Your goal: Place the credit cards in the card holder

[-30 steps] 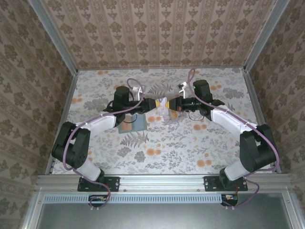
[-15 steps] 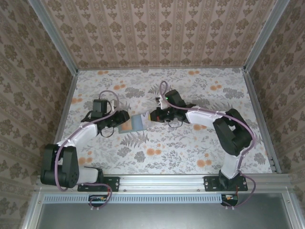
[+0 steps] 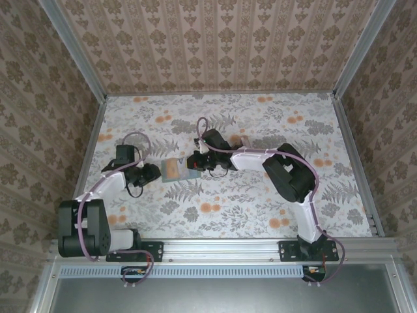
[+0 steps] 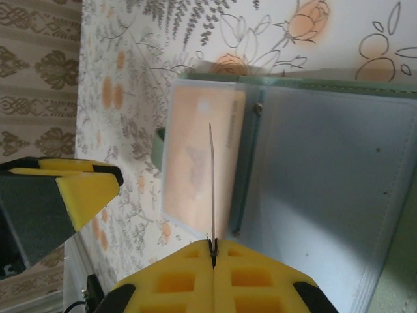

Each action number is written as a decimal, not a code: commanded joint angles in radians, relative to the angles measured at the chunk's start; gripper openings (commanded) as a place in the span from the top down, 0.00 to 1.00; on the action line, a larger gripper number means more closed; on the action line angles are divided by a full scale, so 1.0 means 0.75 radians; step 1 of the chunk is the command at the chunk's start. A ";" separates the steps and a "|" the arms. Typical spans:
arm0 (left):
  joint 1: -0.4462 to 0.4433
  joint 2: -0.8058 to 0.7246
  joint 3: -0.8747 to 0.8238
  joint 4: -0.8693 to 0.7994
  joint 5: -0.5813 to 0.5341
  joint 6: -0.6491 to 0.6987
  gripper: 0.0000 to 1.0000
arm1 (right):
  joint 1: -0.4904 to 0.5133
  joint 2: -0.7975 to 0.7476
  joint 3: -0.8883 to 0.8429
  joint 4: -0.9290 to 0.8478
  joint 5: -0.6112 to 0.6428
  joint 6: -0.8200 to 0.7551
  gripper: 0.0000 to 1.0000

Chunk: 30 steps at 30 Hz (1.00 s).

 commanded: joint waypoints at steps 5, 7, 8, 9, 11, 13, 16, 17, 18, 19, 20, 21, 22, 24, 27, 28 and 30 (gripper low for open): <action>0.010 0.061 0.013 0.051 0.047 0.032 0.66 | 0.000 0.037 0.048 0.048 0.045 0.062 0.96; 0.009 0.081 0.015 0.077 0.061 0.025 0.69 | -0.005 0.032 0.039 0.058 0.048 0.068 0.96; 0.009 0.088 0.018 0.083 0.062 0.023 0.69 | -0.006 0.028 0.033 0.069 0.048 0.074 0.96; 0.009 0.100 0.024 0.089 0.065 0.019 0.69 | -0.008 0.023 0.027 0.079 0.048 0.080 0.96; 0.010 0.115 0.034 0.101 0.072 0.016 0.69 | -0.015 0.022 0.025 0.086 0.041 0.090 0.96; 0.010 0.132 0.046 0.112 0.074 0.013 0.69 | -0.021 0.022 0.016 0.108 0.034 0.103 0.96; 0.009 0.158 0.064 0.121 0.080 0.008 0.70 | -0.030 0.031 0.018 0.118 0.027 0.118 0.96; 0.007 0.165 0.069 0.123 0.080 0.010 0.70 | -0.029 0.034 0.016 0.126 0.022 0.123 0.96; 0.007 0.171 0.071 0.127 0.081 0.009 0.70 | -0.030 0.036 0.015 0.129 0.024 0.126 0.96; 0.008 0.175 0.072 0.132 0.079 0.004 0.70 | -0.029 0.037 0.015 0.128 0.025 0.128 0.96; 0.006 0.180 0.076 0.137 0.078 0.002 0.69 | -0.029 0.039 0.015 0.125 0.029 0.127 0.96; 0.005 0.188 0.076 0.142 0.080 0.000 0.69 | -0.032 0.041 0.019 0.118 0.029 0.124 0.96; 0.005 0.195 0.077 0.147 0.081 -0.002 0.70 | -0.031 0.047 0.021 0.116 0.029 0.125 0.96; -0.006 0.215 0.083 0.155 0.079 -0.006 0.69 | -0.033 0.059 0.029 0.111 0.027 0.127 0.95; -0.018 0.244 0.093 0.164 0.079 -0.014 0.70 | -0.033 0.075 0.038 0.105 0.020 0.126 0.95; -0.022 0.248 0.094 0.168 0.078 -0.016 0.70 | -0.034 0.077 0.039 0.104 0.022 0.124 0.95; -0.031 0.250 0.098 0.171 0.073 -0.018 0.69 | -0.035 0.083 0.045 0.095 0.018 0.121 0.95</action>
